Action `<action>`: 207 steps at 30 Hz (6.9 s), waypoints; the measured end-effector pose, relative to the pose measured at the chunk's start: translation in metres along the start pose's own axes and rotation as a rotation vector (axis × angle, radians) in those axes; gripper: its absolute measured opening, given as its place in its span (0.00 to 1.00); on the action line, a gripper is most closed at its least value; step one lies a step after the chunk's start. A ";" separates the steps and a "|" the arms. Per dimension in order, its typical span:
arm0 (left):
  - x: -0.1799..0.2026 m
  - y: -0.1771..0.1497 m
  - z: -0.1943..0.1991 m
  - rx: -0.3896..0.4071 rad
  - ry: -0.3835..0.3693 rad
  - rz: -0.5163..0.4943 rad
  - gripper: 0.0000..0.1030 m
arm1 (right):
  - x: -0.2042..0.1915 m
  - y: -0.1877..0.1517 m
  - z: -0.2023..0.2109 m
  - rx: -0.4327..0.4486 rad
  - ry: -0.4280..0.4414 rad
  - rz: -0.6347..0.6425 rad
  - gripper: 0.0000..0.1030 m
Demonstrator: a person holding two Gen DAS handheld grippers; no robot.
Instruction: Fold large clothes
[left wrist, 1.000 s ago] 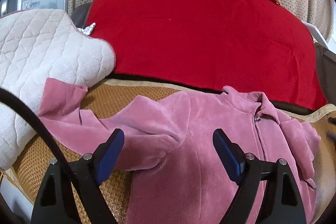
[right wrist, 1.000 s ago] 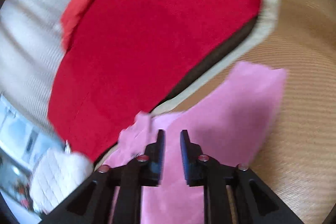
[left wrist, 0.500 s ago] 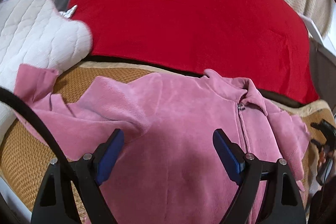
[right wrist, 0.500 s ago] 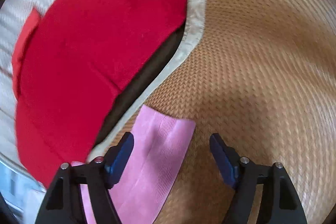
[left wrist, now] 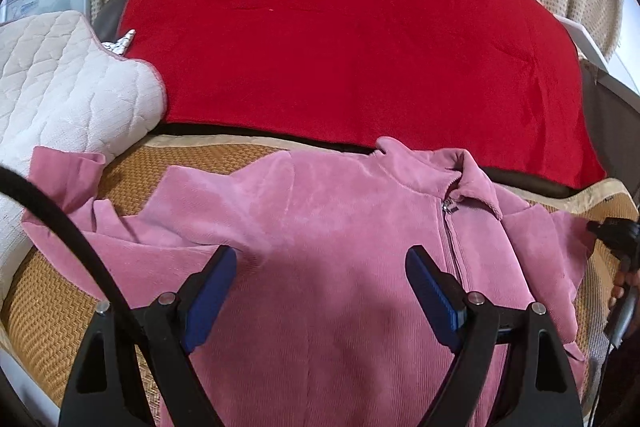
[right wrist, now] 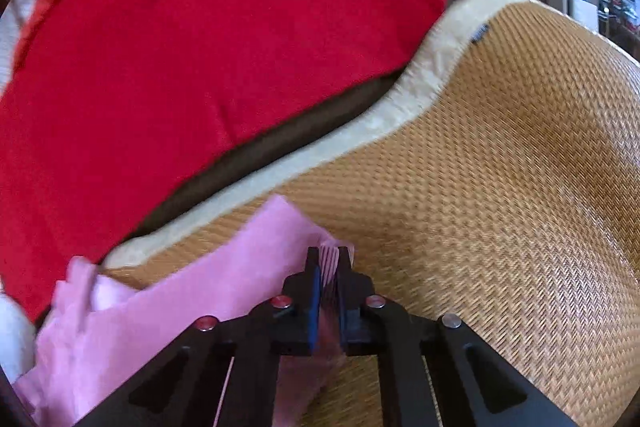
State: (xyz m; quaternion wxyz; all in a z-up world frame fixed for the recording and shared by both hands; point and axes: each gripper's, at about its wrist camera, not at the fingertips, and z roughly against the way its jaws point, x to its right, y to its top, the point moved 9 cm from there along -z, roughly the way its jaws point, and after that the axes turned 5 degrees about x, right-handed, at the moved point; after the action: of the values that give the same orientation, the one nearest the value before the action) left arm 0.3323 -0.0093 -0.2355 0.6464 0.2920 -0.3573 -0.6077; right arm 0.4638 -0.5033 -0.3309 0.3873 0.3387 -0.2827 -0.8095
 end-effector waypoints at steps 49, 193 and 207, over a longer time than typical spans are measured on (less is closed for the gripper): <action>0.153 -0.042 -0.054 -0.272 -0.548 -0.032 0.48 | -0.082 -0.089 0.069 -0.205 0.376 -0.145 0.42; -0.049 -0.020 -0.077 -0.232 0.052 -0.115 0.74 | -0.203 -0.193 0.105 -0.621 0.769 -0.022 0.67; -0.058 -0.006 -0.066 -0.170 0.080 -0.105 0.74 | -0.195 -0.143 0.127 -0.028 0.372 0.384 0.10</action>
State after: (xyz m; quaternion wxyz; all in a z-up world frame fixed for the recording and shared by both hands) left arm 0.3827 0.0445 -0.2846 0.6499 0.2786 -0.2626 -0.6565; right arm 0.3957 -0.2421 -0.2918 0.5840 0.4165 -0.2543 -0.6487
